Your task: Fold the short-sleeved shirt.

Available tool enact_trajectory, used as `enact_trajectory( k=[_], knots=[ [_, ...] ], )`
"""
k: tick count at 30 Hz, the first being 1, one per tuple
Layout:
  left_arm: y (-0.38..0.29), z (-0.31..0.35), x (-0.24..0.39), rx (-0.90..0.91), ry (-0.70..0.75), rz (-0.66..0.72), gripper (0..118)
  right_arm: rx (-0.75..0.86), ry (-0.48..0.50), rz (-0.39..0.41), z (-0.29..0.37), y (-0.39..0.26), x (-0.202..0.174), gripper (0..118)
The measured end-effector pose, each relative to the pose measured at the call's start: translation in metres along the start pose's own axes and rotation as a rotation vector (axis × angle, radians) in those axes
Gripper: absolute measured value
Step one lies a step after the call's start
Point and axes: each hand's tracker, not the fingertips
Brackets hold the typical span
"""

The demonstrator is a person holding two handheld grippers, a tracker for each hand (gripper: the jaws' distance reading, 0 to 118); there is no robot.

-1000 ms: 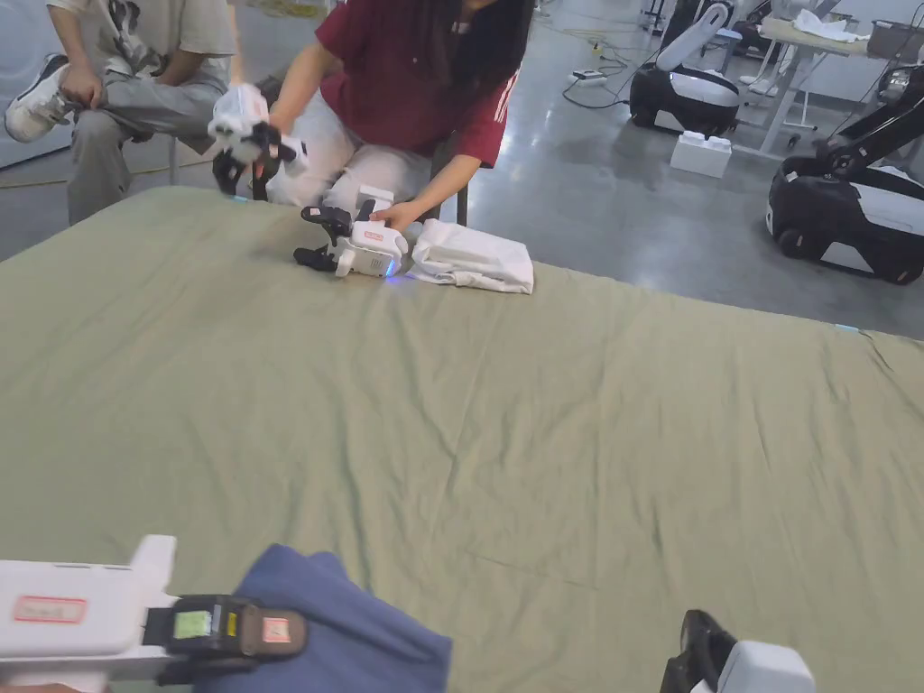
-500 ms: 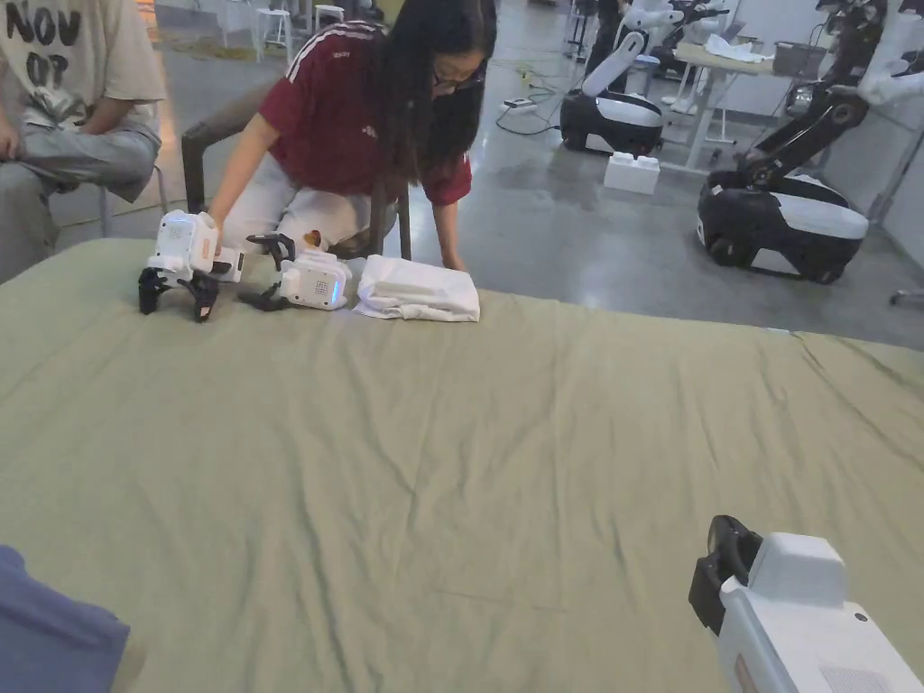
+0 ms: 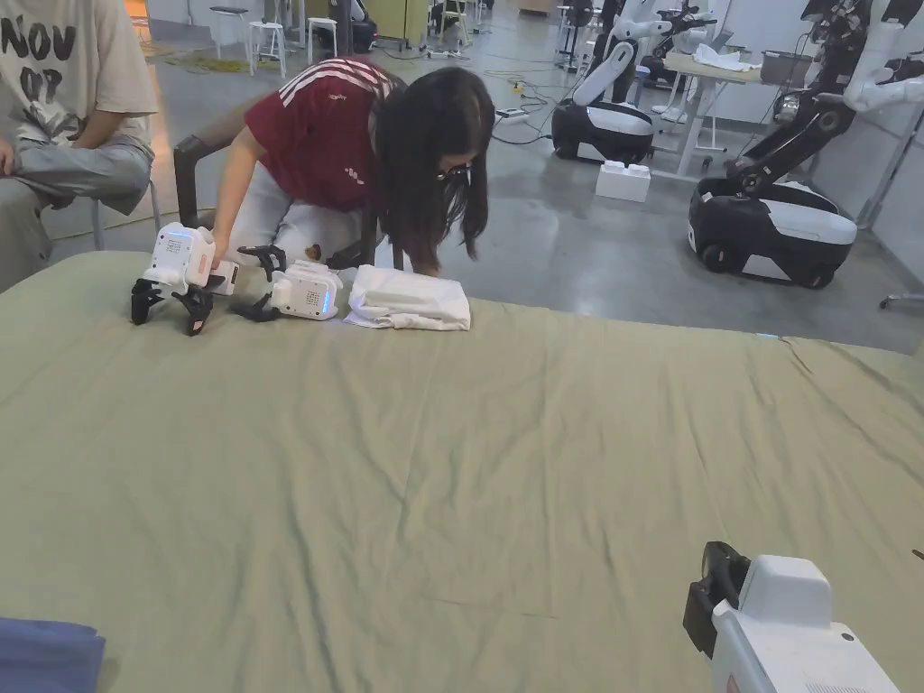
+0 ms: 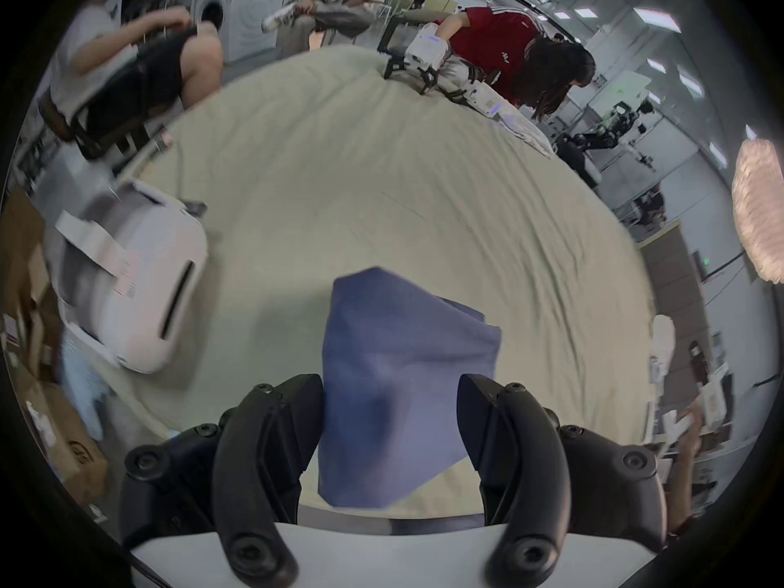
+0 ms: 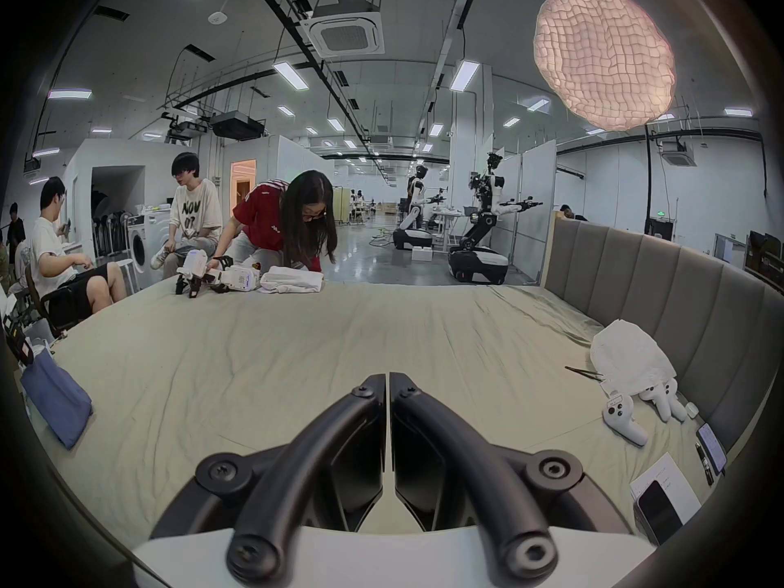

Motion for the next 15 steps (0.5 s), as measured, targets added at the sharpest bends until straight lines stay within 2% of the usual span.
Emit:
enact_trajectory(
  k=[8,10,11,15],
  knots=[
    [-0.004,0.011,0.033,0.187,0.061,-0.073,66,-0.004,0.007,-0.022,0.001,-0.005,0.008,0],
    [-0.016,0.003,0.057,0.210,0.018,-0.124,65,-0.004,0.007,-0.027,0.003,-0.009,0.009,0],
    [-0.022,0.000,0.070,0.259,0.044,-0.176,65,-0.007,0.007,-0.028,0.003,-0.011,0.010,0],
    [-0.053,-0.027,0.125,0.347,-0.087,-0.217,63,-0.025,0.010,-0.039,0.003,-0.021,0.014,0]
  ],
)
